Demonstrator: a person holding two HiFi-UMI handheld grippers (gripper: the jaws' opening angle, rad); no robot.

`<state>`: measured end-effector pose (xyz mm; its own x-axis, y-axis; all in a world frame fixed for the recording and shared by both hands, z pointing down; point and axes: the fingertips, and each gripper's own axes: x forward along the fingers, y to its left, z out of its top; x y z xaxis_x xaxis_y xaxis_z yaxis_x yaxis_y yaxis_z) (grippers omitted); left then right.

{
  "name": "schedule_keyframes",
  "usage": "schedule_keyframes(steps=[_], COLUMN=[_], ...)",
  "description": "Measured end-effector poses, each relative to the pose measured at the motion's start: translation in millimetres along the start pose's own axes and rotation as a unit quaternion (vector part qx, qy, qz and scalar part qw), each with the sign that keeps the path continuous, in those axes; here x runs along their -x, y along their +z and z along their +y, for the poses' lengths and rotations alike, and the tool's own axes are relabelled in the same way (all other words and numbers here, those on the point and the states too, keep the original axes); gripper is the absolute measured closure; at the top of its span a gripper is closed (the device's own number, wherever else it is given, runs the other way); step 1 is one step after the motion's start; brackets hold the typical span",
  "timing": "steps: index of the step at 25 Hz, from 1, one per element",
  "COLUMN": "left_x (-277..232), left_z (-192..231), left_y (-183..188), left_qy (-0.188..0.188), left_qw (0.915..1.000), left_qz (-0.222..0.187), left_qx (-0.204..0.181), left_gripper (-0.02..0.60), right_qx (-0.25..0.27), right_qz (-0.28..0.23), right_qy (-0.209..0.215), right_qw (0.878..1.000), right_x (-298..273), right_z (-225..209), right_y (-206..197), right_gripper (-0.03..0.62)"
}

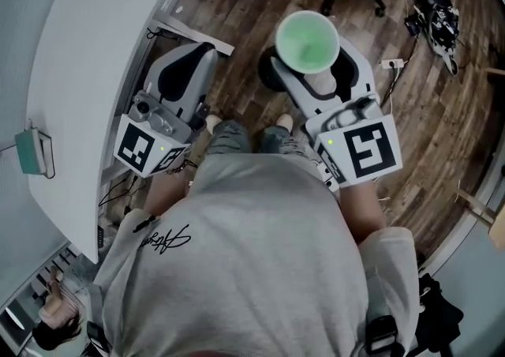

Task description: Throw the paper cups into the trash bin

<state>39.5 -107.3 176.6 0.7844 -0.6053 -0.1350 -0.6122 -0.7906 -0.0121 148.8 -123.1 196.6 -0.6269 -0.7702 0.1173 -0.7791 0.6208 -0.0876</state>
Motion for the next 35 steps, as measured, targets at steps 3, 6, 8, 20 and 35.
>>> schedule_keyframes(steps=[3,6,8,20,35], left_x=[-2,-2,-3,-4,-4], left_z=[-9,-11,-10,33,40], left_y=[-7,-21,-30,-77,-153], left_qy=[-0.014,-0.030,-0.043,-0.040,-0.062], left_qw=[0.9999,0.9993,0.9986,0.9982,0.9939], left_qz=[0.004,0.014,0.014,0.028,0.053], left_qx=[0.007,0.020,0.029,0.036,0.074], left_gripper=[0.578,0.577,0.577,0.578,0.578], right_qx=[-0.010,-0.012,-0.019,-0.026,-0.053], right_qz=[0.004,-0.004,0.000,0.005,0.046], right_qy=[-0.007,-0.019,-0.027,-0.042,-0.039], right_qw=[1.000,1.000,0.999,0.999,0.997], right_x=[5,5,4,-14,-39], right_z=[-2,-4,-4,-12,-15], right_y=[-9,-13,-19,-59,-138], right_gripper=[0.295,0.295,0.295,0.295,0.295])
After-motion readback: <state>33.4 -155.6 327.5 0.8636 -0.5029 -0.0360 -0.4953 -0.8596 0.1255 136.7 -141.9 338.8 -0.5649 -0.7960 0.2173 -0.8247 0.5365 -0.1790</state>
